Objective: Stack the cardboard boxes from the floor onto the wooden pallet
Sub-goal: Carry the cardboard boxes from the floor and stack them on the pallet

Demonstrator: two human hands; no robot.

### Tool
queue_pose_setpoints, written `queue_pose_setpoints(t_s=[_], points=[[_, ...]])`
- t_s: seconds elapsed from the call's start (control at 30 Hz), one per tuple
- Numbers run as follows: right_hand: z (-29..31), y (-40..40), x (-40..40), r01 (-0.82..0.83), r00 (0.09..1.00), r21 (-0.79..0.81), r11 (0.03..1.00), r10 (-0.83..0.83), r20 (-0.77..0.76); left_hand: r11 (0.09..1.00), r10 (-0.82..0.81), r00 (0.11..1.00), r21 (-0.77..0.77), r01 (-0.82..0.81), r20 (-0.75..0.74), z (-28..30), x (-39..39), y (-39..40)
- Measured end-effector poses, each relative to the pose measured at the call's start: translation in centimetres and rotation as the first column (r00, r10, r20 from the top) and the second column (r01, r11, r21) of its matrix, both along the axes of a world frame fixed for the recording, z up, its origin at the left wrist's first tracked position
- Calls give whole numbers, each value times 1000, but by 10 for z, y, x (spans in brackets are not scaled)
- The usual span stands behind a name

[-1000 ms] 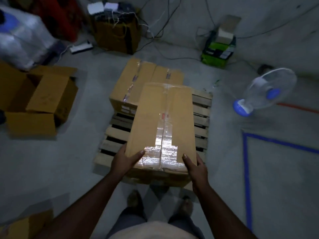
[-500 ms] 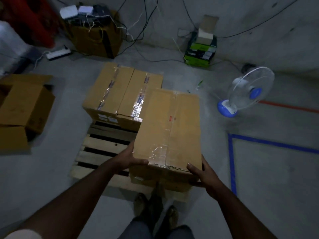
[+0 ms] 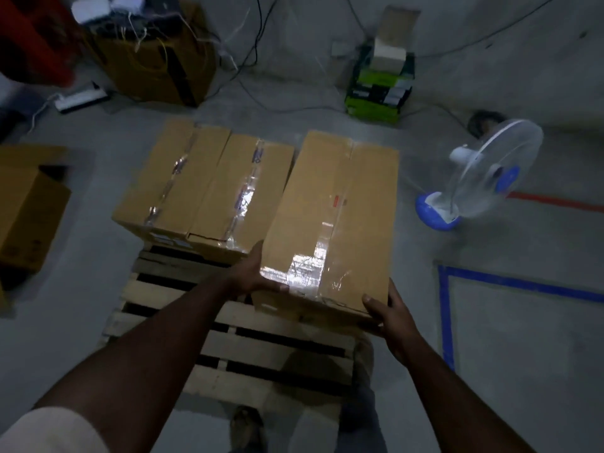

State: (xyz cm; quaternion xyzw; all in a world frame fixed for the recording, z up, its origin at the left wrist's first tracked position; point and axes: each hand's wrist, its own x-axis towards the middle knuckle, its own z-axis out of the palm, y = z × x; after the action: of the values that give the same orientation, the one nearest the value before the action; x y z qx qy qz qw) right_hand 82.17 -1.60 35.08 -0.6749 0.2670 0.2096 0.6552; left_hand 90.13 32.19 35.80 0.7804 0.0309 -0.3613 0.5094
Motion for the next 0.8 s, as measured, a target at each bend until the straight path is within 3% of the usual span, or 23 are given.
queue_pose_setpoints(t_s=[0.1,0.2,0.27,0.47,0.67,0.8], points=[[-65,-22,39,-38,999,29,999,38,13,997,-10,1000,77,11,-16,-45,41,-17],[-119,-40,79,-64,998,69,996,64,-3,937,-91,994,343,65,62,-96,77,-31],[-156,-53,104,-82,996,89,993,83,-17,890,-116,993,448,89,34,-125,94,-42],[-236,-64,157,-64,997,129,990,69,-35,848,-109,990,512,138,-87,-187,127,-54],[-292,-45,174,-52,996,146,988,62,-61,807,-184,982,566,168,-29,-246,142,-24],[-318,-32,178,-90,994,154,984,98,-46,768,-215,971,596,235,-106,-274,158,-15]])
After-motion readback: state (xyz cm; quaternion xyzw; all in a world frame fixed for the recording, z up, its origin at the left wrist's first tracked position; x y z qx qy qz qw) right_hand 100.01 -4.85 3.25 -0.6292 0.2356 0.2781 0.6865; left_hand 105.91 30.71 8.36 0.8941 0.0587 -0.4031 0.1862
